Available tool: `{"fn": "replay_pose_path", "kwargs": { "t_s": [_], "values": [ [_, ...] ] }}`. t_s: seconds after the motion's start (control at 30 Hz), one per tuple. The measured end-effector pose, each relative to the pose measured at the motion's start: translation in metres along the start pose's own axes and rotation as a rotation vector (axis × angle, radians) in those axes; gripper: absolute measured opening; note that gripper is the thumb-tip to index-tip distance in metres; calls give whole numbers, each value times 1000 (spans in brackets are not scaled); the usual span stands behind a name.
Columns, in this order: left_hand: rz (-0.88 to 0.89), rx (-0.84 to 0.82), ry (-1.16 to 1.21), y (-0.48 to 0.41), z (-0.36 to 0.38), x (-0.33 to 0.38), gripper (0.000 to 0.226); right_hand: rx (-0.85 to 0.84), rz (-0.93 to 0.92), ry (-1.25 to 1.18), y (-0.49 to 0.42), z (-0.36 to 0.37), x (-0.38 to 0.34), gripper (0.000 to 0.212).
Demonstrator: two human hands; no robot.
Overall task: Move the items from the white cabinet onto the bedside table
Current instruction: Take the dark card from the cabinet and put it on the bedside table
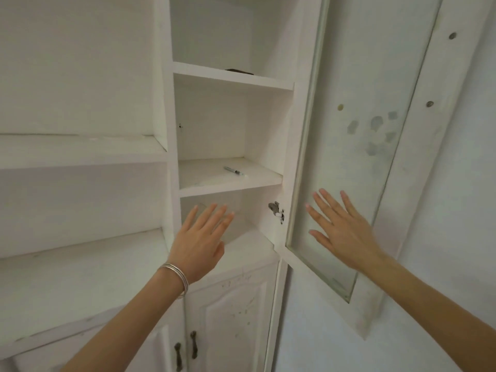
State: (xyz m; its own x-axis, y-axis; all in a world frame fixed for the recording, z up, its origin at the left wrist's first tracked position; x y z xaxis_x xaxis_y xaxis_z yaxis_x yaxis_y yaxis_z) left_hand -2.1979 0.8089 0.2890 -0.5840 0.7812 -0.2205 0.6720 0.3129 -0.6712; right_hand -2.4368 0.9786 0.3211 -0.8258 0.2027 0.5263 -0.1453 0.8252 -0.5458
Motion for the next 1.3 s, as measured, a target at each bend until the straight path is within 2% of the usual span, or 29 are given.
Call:
{"fn": "replay_pose_path", "kwargs": {
  "t_s": [0.1, 0.2, 0.37, 0.53, 0.8, 1.13, 1.3],
  "values": [
    [-43, -30, -1, 6, -3, -34, 56, 32, -47, -137, -38, 7, -35, 57],
    [-49, -26, 11, 7, -8, -70, 53, 63, -46, -226, -71, 8, -60, 47],
    [-52, 17, 18, -11, -20, -116, 49, 121, -52, -271, -117, 1, -85, 46],
    [-14, 96, 55, -39, -26, -124, 48, 125, -34, -294, -148, -1, -88, 46],
    [42, 217, 62, -112, -27, -120, 46, 164, 15, -261, -190, -9, -42, 44],
    [4, 413, -59, -229, -34, -121, 47, 428, 49, -210, -283, -7, 60, 43],
    [-67, 457, -125, -277, -43, -129, 53, 475, 25, -229, -334, -4, 100, 50]
  ]
}}
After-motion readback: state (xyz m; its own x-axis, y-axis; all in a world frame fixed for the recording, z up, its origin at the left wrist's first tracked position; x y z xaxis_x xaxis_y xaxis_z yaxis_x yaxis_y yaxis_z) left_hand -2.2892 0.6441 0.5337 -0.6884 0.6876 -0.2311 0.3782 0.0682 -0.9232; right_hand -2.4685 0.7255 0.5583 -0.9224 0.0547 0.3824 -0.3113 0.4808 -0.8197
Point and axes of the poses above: each hand's wrist, its own y-axis away from the middle knuckle, its own z-axis out of the palm, x = y × z, the point moved 3 cm from there along -y, towards the middle knuckle, and after that the axes turned 6 degrees about -z, right-handed, at the moved point
